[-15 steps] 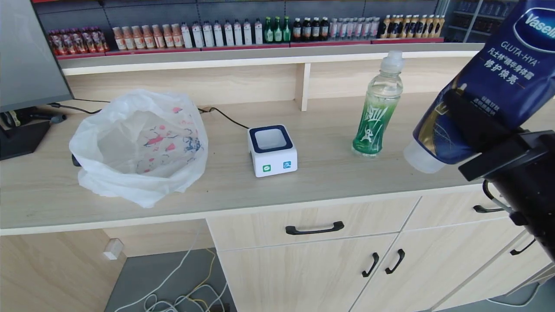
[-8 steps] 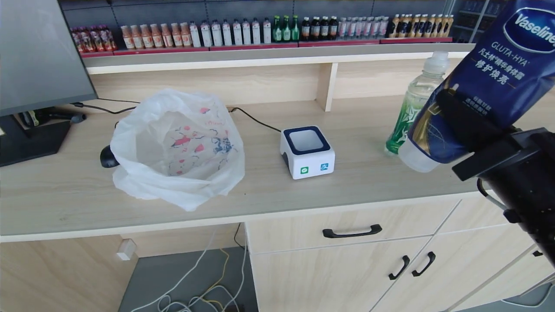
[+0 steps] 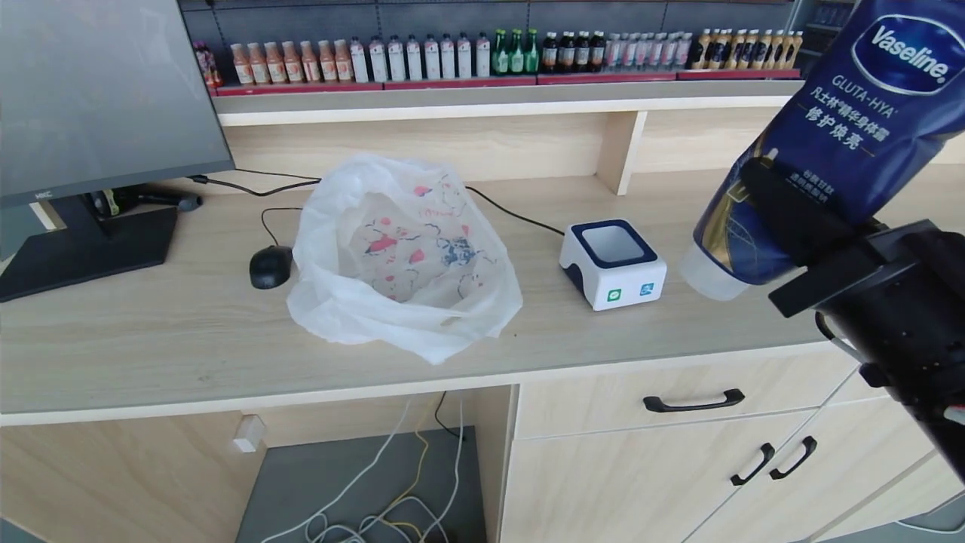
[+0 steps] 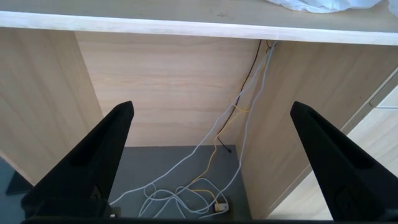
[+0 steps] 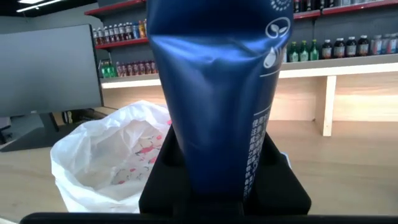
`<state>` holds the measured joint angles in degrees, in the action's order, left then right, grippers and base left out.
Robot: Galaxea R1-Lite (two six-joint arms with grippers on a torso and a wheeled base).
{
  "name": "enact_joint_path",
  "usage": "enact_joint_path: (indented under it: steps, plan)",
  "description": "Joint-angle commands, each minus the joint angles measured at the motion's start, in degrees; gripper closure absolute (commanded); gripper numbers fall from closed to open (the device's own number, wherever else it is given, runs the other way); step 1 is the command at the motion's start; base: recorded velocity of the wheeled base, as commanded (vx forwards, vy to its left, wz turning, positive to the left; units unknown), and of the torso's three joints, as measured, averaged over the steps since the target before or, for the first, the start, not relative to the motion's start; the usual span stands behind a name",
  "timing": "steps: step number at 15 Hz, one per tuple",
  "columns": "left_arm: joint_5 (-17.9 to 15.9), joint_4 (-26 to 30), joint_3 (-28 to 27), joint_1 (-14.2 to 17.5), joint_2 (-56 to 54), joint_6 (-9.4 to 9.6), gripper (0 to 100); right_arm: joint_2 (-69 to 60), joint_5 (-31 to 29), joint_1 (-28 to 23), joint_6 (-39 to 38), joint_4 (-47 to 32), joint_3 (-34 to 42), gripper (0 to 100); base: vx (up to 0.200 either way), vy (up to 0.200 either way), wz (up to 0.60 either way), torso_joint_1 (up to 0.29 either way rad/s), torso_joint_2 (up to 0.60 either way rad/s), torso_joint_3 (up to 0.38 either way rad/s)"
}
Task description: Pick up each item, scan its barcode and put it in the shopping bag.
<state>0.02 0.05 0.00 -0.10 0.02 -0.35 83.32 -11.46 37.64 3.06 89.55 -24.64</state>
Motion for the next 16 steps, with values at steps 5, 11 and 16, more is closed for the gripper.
enact_joint_path:
  steps: [5,11,16]
  plan:
    - [0.0,0.0,0.0,0.0,0.0,0.18,0,1.8,0.8,0.2,0.7,-0.3,-0.9,100,0.000,0.000,0.00,0.000,0.00,0.000]
    - [0.0,0.0,0.0,0.1,0.0,0.18,0,11.4,0.7,-1.1,-6.4,-3.2,-11.4,100,0.000,0.000,0.00,0.000,0.00,0.000]
    - [0.0,0.0,0.0,0.0,0.0,0.18,0,17.0,0.9,-1.9,-20.5,-8.1,-22.4,100,0.000,0.000,0.00,0.000,0.00,0.000]
